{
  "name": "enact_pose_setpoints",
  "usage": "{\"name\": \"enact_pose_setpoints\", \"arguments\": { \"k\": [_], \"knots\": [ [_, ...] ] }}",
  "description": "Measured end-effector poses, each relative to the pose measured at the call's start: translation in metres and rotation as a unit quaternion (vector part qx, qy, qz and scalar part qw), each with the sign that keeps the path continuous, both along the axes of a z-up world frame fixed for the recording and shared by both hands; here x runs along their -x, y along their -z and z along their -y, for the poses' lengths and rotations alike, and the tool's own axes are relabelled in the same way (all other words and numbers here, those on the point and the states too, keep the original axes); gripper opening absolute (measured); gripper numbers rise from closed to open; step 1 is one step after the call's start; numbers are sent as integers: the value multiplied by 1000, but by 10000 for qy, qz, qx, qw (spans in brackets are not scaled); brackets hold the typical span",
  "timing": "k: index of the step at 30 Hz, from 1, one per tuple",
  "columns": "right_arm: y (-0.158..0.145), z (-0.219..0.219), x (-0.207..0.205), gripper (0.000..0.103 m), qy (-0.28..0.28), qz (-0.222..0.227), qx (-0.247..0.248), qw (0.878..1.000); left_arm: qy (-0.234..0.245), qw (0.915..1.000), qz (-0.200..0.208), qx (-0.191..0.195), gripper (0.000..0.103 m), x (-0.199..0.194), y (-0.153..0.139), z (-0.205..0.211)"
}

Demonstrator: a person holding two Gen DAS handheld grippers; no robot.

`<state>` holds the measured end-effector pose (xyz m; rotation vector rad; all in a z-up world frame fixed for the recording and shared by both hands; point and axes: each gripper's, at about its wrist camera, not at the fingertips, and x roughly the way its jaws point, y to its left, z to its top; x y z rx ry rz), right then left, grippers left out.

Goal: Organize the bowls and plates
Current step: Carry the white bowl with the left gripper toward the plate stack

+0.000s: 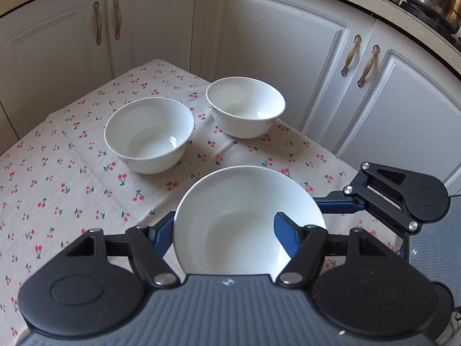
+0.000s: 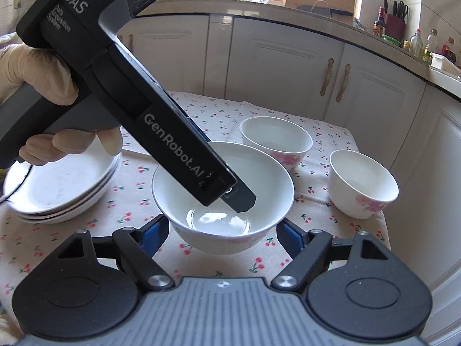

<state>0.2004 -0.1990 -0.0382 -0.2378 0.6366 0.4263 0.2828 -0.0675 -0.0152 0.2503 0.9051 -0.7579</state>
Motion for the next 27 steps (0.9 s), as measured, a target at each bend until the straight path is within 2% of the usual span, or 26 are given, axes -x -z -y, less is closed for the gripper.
{"name": "enact_pose_setpoints", "arguments": {
  "k": [6, 16, 27],
  "knots": [
    [-5, -3, 21, 85, -189, 28, 20, 9998, -102, 9999, 35, -28, 71, 26, -2, -7],
    [-3, -3, 47, 85, -405, -176, -93, 9990, -170, 9998, 55, -1, 71, 61, 4, -18],
    [7, -7, 57, 85, -579, -399, -59, 9975, -302, 9995, -87, 34, 71, 76, 17, -27]
  ]
}}
